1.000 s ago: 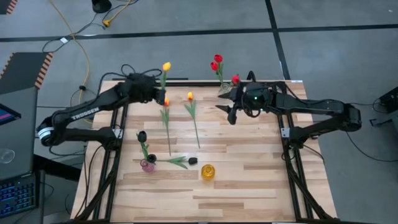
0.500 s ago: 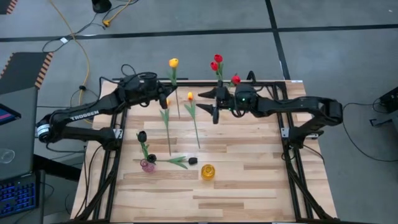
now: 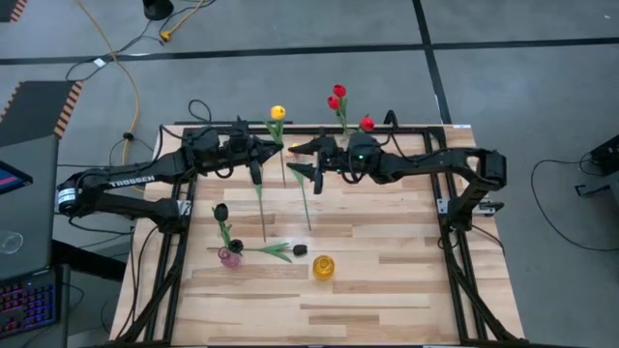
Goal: Sort flowers into vase by color
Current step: Put the left yellow flower into the yellow vase
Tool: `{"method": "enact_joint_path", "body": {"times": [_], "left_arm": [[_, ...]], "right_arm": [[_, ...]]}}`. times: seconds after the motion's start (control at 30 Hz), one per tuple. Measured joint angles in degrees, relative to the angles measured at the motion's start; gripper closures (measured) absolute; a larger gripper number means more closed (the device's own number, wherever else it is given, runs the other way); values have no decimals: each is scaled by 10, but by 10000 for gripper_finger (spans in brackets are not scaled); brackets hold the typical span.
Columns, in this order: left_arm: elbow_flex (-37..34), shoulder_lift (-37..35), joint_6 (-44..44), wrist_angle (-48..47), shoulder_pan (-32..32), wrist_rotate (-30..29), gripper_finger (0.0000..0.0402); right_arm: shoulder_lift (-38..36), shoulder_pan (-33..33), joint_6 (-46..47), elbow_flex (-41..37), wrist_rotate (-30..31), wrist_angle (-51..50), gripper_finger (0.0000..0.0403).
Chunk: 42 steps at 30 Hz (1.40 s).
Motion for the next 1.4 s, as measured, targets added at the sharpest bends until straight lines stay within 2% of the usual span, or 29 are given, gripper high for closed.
{"method": "enact_joint_path", "body": {"times": [0.27, 0.47, 0.7, 0.97, 1.17, 1.4], "left_arm": [[0, 0, 12, 1, -18, 0, 401], [0, 0, 26, 4, -31, 0, 401], [0, 0, 33, 4, -43, 0, 401], [0, 0, 34, 4, -49, 0, 401], [0, 0, 35, 2, -49, 1, 379], [0, 0, 66, -2, -49, 15, 332]], "right_arm": [[16, 5, 0, 34, 0, 0, 158], [16, 7, 0, 48, 0, -19, 181], [16, 18, -1, 50, 0, -27, 229], [16, 28, -11, 50, 0, -32, 310], [16, 28, -11, 50, 1, -33, 369], [11, 28, -11, 50, 0, -40, 374]]}}
